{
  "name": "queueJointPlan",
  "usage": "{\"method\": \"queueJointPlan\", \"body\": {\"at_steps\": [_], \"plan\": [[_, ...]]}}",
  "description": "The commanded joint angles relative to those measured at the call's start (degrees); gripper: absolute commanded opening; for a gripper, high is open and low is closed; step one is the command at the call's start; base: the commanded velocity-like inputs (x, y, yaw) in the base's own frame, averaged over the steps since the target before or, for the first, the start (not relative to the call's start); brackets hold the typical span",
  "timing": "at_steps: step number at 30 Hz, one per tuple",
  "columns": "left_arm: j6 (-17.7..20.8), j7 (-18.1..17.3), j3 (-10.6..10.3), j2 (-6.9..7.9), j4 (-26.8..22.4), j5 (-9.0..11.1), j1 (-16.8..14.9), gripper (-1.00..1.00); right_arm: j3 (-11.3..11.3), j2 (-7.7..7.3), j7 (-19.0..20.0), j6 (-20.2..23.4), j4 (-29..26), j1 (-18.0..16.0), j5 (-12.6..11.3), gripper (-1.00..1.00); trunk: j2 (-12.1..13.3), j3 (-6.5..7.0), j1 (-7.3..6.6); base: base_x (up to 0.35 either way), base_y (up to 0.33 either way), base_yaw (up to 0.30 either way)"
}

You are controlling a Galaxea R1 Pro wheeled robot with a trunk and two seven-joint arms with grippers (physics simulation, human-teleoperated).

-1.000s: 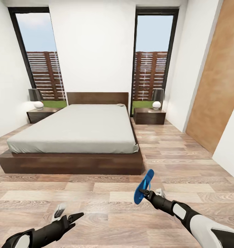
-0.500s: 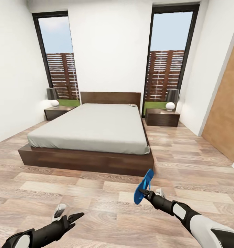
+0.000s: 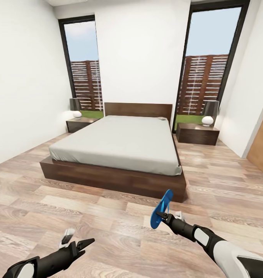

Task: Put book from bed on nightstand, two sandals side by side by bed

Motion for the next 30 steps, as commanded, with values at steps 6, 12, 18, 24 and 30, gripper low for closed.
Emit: {"method": "queueJointPlan", "body": {"at_steps": [6,12,18,24,30], "plan": [[0.30,-0.20,0.12,0.02,0.01,-0.08,-0.05,1.00,-0.55,-0.03,0.25,0.57,-0.02,0.00,0.00,-1.00,-0.02,-0.06,-0.01,0.000,0.000,0.227],[0.30,-0.19,0.12,0.02,0.01,-0.08,-0.05,1.00,-0.56,-0.03,0.23,0.57,-0.02,0.00,0.00,-1.00,-0.02,-0.06,-0.01,0.000,0.000,0.232],[0.30,-0.19,0.12,0.02,0.01,-0.08,-0.05,1.00,-0.56,-0.03,0.23,0.57,-0.02,0.00,0.00,-1.00,-0.02,-0.06,-0.01,0.000,0.000,0.239],[0.30,-0.21,0.12,0.02,0.01,-0.08,-0.05,1.00,-0.56,-0.03,0.23,0.57,-0.02,0.00,0.00,-1.00,-0.02,-0.06,-0.01,0.000,0.000,0.245],[0.36,-0.29,0.23,0.24,0.01,-0.03,-0.05,1.00,-0.56,0.01,0.23,0.57,-0.06,0.00,0.00,-1.00,-0.02,-0.06,-0.01,0.000,0.000,0.248]]}}
